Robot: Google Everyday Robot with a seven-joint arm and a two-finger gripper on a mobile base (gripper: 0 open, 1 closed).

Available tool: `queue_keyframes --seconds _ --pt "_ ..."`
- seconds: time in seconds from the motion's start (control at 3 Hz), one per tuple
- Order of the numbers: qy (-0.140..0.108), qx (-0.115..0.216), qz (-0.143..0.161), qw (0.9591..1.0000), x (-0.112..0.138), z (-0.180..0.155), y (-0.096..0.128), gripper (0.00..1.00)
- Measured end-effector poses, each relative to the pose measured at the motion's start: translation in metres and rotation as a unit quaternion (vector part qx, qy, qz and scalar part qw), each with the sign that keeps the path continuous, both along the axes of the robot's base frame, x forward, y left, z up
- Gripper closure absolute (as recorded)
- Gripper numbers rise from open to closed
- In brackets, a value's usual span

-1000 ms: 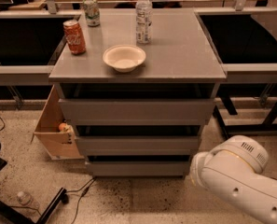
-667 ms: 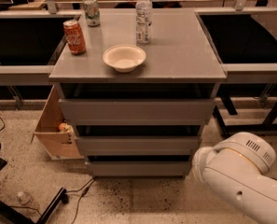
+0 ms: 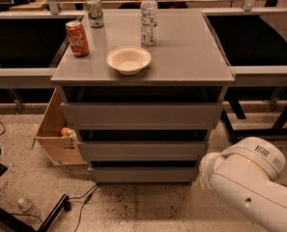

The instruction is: Close middle drawer

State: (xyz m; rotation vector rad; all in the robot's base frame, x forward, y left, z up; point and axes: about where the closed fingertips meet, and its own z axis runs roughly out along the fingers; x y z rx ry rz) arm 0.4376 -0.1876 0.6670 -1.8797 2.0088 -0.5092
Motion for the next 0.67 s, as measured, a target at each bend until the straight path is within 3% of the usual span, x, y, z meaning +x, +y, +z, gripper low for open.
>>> queue_keyframes --seconds 0.33,0.67 --pt "0.0 0.0 0.0 1.0 0.0 0.0 0.0 0.0" --pt "0.0 0.0 0.0 1.0 0.0 0.0 0.0 0.0"
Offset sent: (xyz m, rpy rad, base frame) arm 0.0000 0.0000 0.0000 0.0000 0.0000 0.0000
